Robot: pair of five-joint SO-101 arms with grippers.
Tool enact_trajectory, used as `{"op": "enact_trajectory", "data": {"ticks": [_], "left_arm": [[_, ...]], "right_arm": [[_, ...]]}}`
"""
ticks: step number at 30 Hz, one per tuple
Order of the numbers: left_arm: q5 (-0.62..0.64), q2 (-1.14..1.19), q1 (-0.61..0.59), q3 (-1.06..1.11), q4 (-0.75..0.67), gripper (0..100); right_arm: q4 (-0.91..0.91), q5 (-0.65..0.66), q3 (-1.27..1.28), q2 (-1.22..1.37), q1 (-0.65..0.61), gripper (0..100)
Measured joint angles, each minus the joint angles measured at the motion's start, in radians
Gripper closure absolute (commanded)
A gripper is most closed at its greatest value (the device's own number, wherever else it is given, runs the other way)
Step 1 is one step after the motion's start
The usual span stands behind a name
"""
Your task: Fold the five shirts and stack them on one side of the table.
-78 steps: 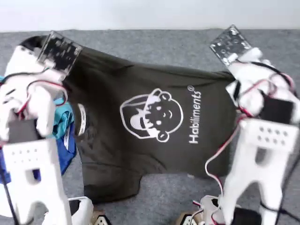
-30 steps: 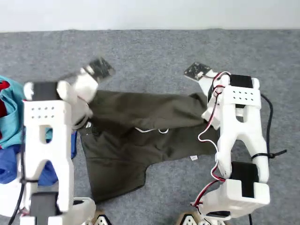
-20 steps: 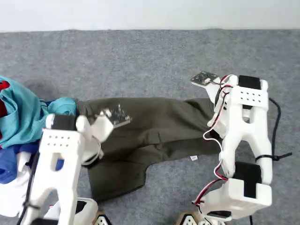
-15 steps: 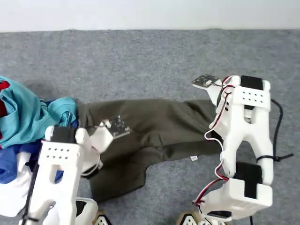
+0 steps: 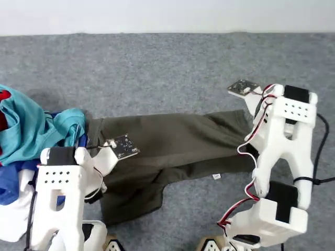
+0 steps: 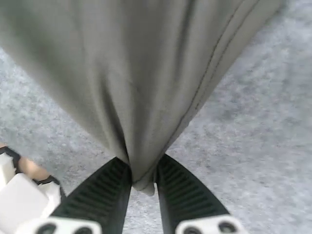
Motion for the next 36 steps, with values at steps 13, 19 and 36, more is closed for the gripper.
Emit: {"op": "enact_trajectory", "data": {"ticks": [13, 19, 36], "left_arm": [[-0.075, 0.000, 0.000, 0.017, 0.000, 99], [-0.123, 0.000, 0.000, 0.060, 0.000, 95], [0.075, -0.210, 0.000, 0.060, -0.020, 76]], "right_arm": [[0.101, 0.084, -0.052, -0.035, 0.000, 98.7], [0.103, 0.120, -0.017, -0.029, 0.000, 98.6], [0.092, 0.120, -0.057, 0.086, -0.009, 81.2]]}}
